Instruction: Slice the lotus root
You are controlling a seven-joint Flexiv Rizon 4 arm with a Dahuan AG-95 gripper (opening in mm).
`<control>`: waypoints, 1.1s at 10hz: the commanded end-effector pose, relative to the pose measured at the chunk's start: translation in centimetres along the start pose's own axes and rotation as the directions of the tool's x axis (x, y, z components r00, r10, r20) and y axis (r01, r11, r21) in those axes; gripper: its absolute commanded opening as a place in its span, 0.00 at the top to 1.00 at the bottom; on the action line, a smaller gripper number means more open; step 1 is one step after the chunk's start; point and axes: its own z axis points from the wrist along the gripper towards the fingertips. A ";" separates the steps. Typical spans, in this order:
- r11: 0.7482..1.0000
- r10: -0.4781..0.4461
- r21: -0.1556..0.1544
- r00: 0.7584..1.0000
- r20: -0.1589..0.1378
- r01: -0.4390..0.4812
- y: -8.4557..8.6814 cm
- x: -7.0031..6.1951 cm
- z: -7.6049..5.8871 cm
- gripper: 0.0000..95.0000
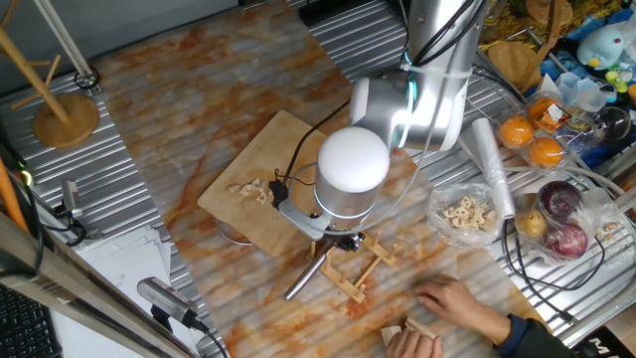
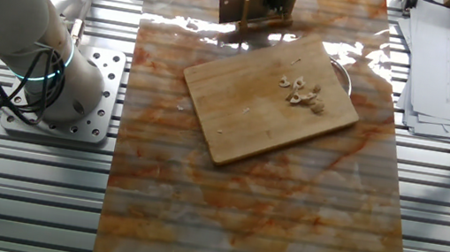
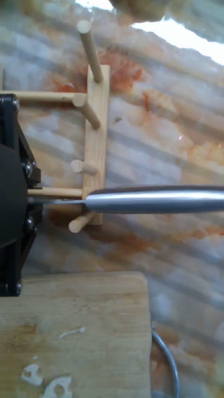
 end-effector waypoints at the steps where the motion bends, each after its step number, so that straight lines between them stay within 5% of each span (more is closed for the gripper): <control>1: 1.000 -0.005 -0.013 1.000 -0.018 0.005 -0.2 0.2 -1.9 0.40; 4: 0.998 0.063 -0.012 0.998 -0.025 -0.063 -0.1 1.0 -6.7 0.40; 7: 0.989 0.143 0.026 0.990 0.001 -0.143 -1.3 3.2 -10.0 1.00; 9: 0.988 0.150 0.024 0.989 0.000 -0.150 -3.0 5.1 -11.1 1.00; 11: 0.988 0.150 0.024 0.989 0.000 -0.150 -3.0 5.1 -11.1 1.00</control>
